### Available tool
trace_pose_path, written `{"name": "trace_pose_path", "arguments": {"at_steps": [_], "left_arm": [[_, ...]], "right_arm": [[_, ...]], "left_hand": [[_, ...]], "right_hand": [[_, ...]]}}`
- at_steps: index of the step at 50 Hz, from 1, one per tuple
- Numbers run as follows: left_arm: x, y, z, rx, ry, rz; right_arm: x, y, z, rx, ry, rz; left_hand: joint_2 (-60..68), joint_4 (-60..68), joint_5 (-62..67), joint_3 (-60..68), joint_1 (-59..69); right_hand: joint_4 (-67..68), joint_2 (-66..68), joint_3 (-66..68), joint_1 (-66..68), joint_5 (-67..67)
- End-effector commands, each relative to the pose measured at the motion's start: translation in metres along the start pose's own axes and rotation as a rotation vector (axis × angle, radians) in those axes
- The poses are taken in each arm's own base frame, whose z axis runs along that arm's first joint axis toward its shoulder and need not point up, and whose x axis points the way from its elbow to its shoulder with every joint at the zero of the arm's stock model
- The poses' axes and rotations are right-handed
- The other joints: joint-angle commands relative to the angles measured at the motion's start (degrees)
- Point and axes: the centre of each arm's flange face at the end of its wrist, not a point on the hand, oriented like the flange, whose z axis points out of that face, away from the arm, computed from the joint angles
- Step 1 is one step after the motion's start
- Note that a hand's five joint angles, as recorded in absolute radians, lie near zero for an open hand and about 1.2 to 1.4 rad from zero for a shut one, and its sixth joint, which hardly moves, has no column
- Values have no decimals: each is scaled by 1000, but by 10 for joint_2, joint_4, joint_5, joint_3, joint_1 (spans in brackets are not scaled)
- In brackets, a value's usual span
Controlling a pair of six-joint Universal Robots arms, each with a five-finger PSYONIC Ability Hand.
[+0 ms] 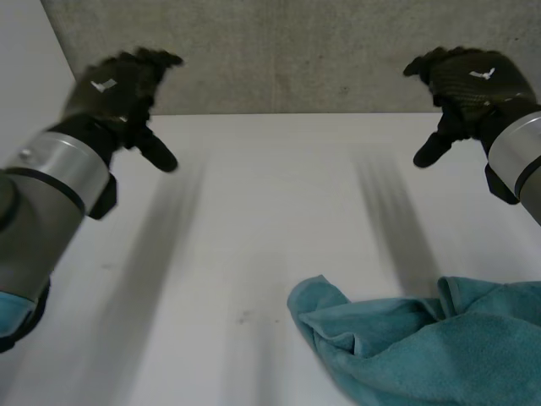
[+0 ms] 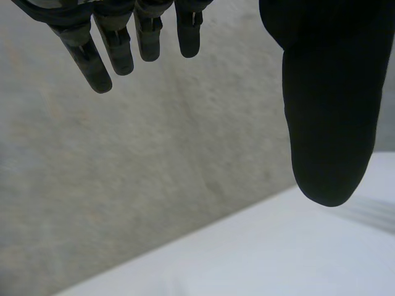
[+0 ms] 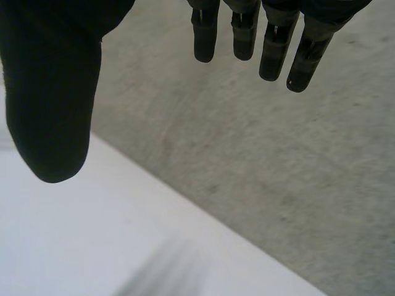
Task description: Fold the laundry
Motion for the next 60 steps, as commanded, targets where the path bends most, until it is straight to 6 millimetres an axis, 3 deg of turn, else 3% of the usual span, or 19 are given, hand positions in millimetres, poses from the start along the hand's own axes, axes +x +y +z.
{"name": "trace_pose_path", "arguments": {"at_steps": [1,10,21,23,24,25,26,32,34,37,40,42,47,54,56,57,58,59,60], "left_arm": [[29,35,-5,-133,103,6],[29,31,-6,-114,103,7],[28,25,-5,-84,98,6],[27,25,-5,-84,95,6],[27,24,-5,-82,95,6],[27,24,-5,-82,95,6],[27,23,-5,-79,95,6],[26,15,-8,-53,93,5],[26,12,-9,-44,89,5],[22,5,-10,-18,70,4],[14,-6,-8,33,31,2],[9,-13,-7,65,3,0],[-13,-33,-5,161,-98,-7],[-35,-44,-1,221,-188,-6],[-36,-44,-1,223,-191,-7],[-36,-44,0,223,-191,-7],[-36,-44,0,223,-191,-7],[-36,-44,0,221,-193,-5],[-36,-43,0,218,-193,-5]], "right_arm": [[-18,27,-15,-255,-201,-131],[-49,72,-68,-674,-557,-140],[-63,110,-92,-783,-714,-175],[-64,118,-87,-754,-704,-191],[-64,118,-87,-753,-703,-191],[-62,118,-79,-702,-679,-210],[-60,112,-67,-620,-640,-234],[-46,72,-17,-345,-469,-251],[-35,27,11,-154,-353,-179],[-28,-18,31,35,-289,-54],[-28,-39,39,134,-276,7],[-33,-73,45,293,-249,135],[-38,-92,44,400,-173,235],[-64,-69,41,343,-186,247],[-91,-31,43,220,-247,234],[-91,-31,43,219,-248,234],[-111,-5,40,133,-301,217],[-111,-5,40,132,-301,217],[-133,21,32,40,-370,187]], "left_hand": [[15,15,-3,15,13],[12,12,-6,11,9],[12,12,-6,11,9],[12,12,-6,11,9],[12,12,-6,11,9],[12,12,-6,11,9],[12,12,-6,11,9],[10,10,-8,10,8],[10,10,-8,10,8],[7,7,-11,6,4],[7,7,-11,6,4],[7,7,-11,6,4],[5,5,-13,5,2],[5,5,-13,5,2],[7,7,-11,6,4],[7,7,-11,6,4],[7,7,-11,6,4],[7,7,-11,6,4],[7,7,-11,6,4]], "right_hand": [[-31,-26,-22,-17,-40],[-31,-26,-22,-17,-40],[-31,-26,-22,-17,-40],[298,303,306,312,288],[300,305,309,314,290],[531,536,540,545,522],[668,673,677,682,658],[669,674,678,683,660],[669,674,678,683,660],[669,674,678,683,660],[669,674,678,683,660],[669,674,678,683,660],[669,674,678,683,660],[669,674,678,683,660],[669,674,678,683,660],[669,674,678,683,660],[669,674,678,683,660],[669,674,678,683,660],[669,674,678,683,660]]}}
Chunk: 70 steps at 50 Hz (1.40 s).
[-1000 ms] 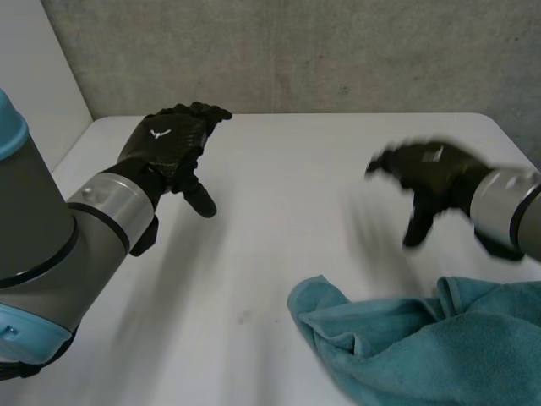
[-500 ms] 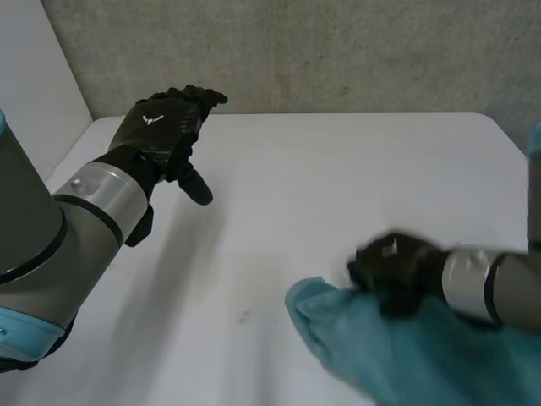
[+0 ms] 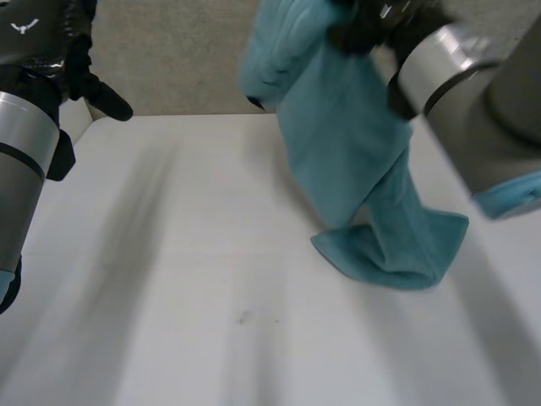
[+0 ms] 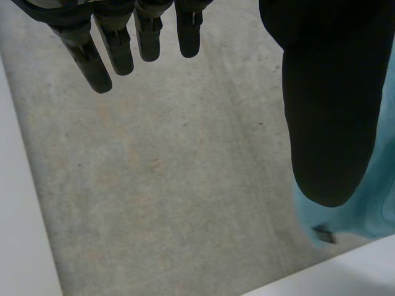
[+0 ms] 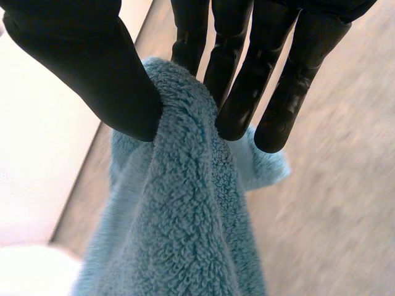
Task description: Fold the laundry
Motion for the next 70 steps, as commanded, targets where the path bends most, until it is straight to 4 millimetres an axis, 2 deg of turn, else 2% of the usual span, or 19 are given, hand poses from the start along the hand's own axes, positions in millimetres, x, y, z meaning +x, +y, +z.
{"name": "trace_pose_path", "arguments": {"at_steps": [1,6,7,8,9,13,20,27,34,47,51,53,55,58,63,65,68,69,70], "left_arm": [[-3,2,2,-4,-8,4],[-2,5,2,-12,-6,8],[-2,6,2,-15,-3,9],[-1,7,2,-20,1,11],[-1,7,2,-20,1,11],[4,20,2,-62,17,16],[24,61,1,-184,102,38],[85,115,-20,-319,371,208],[103,152,-18,-378,412,241],[111,222,-22,-576,467,269],[116,232,-30,-636,539,241],[118,233,-31,-640,561,222],[120,234,-32,-643,577,197],[123,231,-25,-617,573,165],[122,198,25,-372,428,175],[110,146,71,-93,240,186],[97,107,90,77,145,184],[86,74,102,231,81,178],[78,50,107,351,44,179]], "right_arm": [[-61,113,-46,-403,-214,-34],[-92,145,-94,-628,-439,-107],[-92,147,-101,-667,-469,-123],[-92,147,-101,-667,-469,-123],[-89,143,-101,-679,-471,-130],[-80,124,-90,-620,-411,-150],[14,61,-58,-425,-38,-207],[53,58,-48,-419,57,-221],[79,120,-38,-588,66,-285],[96,183,-32,-727,39,-238],[96,199,-27,-730,-1,-218],[97,203,-23,-721,-19,-213],[102,208,-15,-696,-42,-201],[110,205,-2,-645,-25,-225],[120,157,37,-447,56,-308],[124,134,50,-349,97,-338],[130,88,71,-122,175,-370],[129,53,75,2,201,-370],[129,53,75,4,201,-370]], "left_hand": [[8,8,-11,7,5],[8,8,-11,7,5],[10,10,-10,9,6],[10,10,-10,9,6],[10,10,-10,9,6],[13,13,-6,12,10],[21,22,2,21,18],[30,30,10,29,26],[25,25,5,24,21],[37,37,17,36,33],[176,176,156,175,172],[268,268,248,267,264],[444,444,424,443,440],[703,703,684,703,700],[704,704,685,704,701],[704,704,685,704,701],[704,704,685,704,701],[704,704,685,704,701],[704,704,685,704,701]], "right_hand": [[120,127,123,246,148],[120,127,123,246,148],[-145,-138,-141,-18,-116],[-147,-140,-143,-21,-119],[-459,-452,-455,-332,-430],[-580,-573,-577,-454,-552],[-580,-573,-577,-454,-552],[-580,-573,-577,-454,-552],[-580,-573,-577,-454,-552],[-580,-573,-577,-454,-552],[-554,-547,-550,-428,-526],[-406,-399,-402,-280,-378],[45,52,49,172,73],[120,127,123,246,148],[120,127,123,246,148],[120,127,123,246,148],[120,127,123,246,148],[120,127,123,246,148],[120,127,123,246,148]]}}
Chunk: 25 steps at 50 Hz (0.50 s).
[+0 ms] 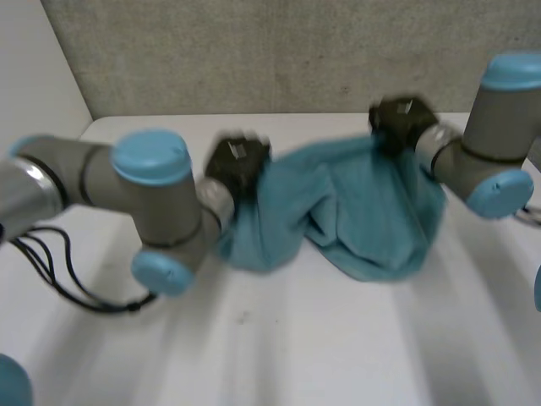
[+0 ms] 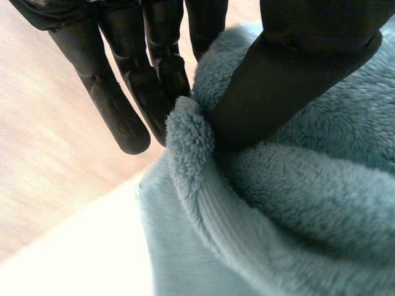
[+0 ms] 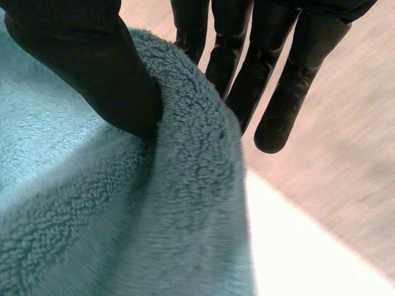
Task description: Fold the laundry
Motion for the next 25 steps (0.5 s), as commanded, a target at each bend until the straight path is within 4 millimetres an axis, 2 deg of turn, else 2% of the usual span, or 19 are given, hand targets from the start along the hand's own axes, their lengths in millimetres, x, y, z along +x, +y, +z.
{"name": "trace_pose_path", "arguments": {"at_steps": [1,2,4,6,8,9,10,11,12,13,14,15,16,17,18,19,20,23,25], "left_arm": [[-79,-131,7,591,-385,66],[-87,-147,1,677,-416,70],[-88,-150,-5,706,-422,72],[-86,-143,-7,682,-416,76],[-79,-110,-9,564,-389,85],[-79,-109,-9,564,-389,86],[-74,-89,-10,488,-371,89],[-69,-67,-13,403,-350,92],[-69,-67,-13,402,-350,92],[-64,-41,-18,306,-329,92],[-64,-41,-18,305,-329,92],[-58,-15,-24,207,-308,96],[-55,7,-32,114,-292,98],[-55,7,-32,113,-292,98],[-51,27,-43,22,-272,100],[-47,44,-58,-68,-252,104],[-47,45,-58,-69,-252,104],[-43,63,-84,-197,-225,105],[-42,64,-97,-239,-214,104]], "right_arm": [[43,-125,-22,478,230,-3],[43,-125,-22,479,231,-3],[45,-144,-50,562,237,15],[40,-143,-58,581,226,5],[32,-134,-63,583,204,-4],[19,-117,-64,554,162,-8],[19,-117,-64,554,162,-8],[11,-98,-66,511,134,-11],[1,-76,-68,441,99,-14],[1,-76,-68,440,99,-14],[-9,-53,-71,358,70,-19],[-17,-29,-75,253,46,-23],[-17,-29,-75,252,45,-23],[-26,-7,-82,141,18,-34],[-26,-7,-82,140,17,-34],[-35,15,-89,29,-19,-53],[-41,34,-94,-68,-50,-74],[-49,60,-105,-205,-99,-86],[-50,62,-107,-220,-106,-85]], "left_hand": [[121,118,131,119,148],[121,118,131,119,148],[121,118,131,119,148],[121,118,131,119,148],[121,118,131,119,148],[121,118,131,119,148],[121,118,131,119,148],[121,118,131,119,148],[121,118,131,119,148],[121,118,131,119,148],[121,118,131,119,148],[121,118,131,119,148],[121,118,131,119,148],[121,118,131,119,148],[121,118,131,119,148],[121,118,131,119,148],[121,118,131,119,148],[121,118,131,119,148],[121,118,131,119,148]], "right_hand": [[120,125,123,241,141],[120,125,123,241,141],[120,125,123,241,141],[120,125,123,241,141],[120,125,123,241,141],[120,125,123,241,141],[120,125,123,241,141],[120,125,123,241,141],[120,125,123,241,141],[120,125,123,241,141],[120,125,123,241,141],[120,125,123,241,141],[120,125,123,241,141],[120,125,123,241,141],[120,125,123,241,141],[120,125,123,241,141],[120,125,123,241,141],[120,125,123,241,141],[120,125,123,241,141]]}}
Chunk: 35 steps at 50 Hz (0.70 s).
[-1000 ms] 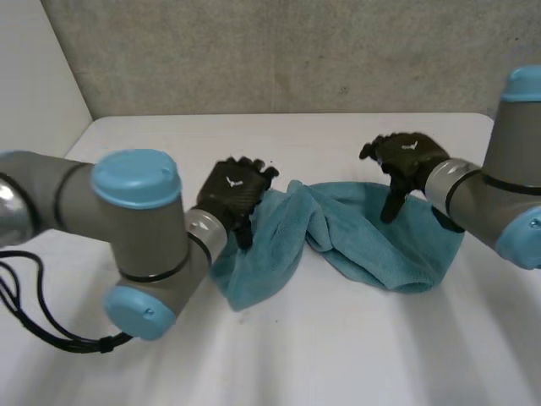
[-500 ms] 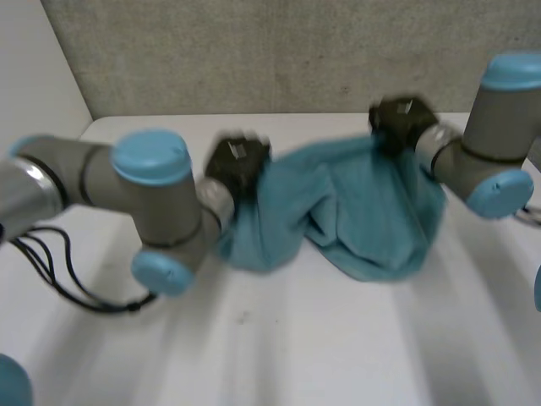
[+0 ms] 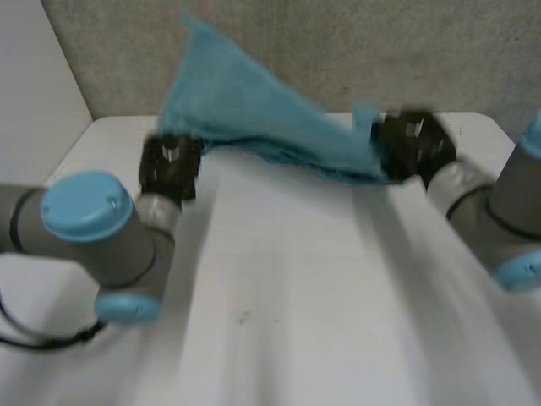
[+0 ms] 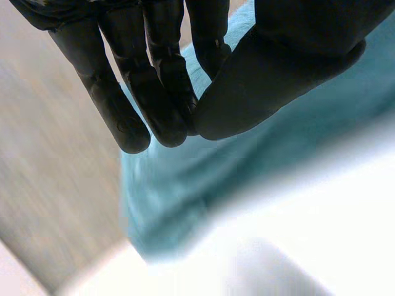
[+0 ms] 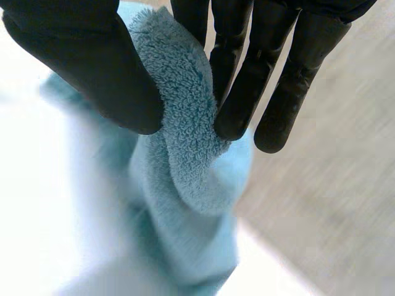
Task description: Fold the laundry
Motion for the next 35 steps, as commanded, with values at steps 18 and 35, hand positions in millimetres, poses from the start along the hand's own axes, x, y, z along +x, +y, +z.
{"name": "trace_pose_path", "arguments": {"at_steps": [18,35], "left_arm": [[-23,-52,-35,2,28,-58],[31,-47,17,26,493,-70]], "right_arm": [[-29,-58,-58,37,-135,-131],[-38,-161,-137,374,-113,-263]], "left_hand": [[-525,-524,-524,-523,-523],[-518,-518,-518,-517,-516]], "right_hand": [[117,125,121,238,135],[117,125,121,238,135]]}}
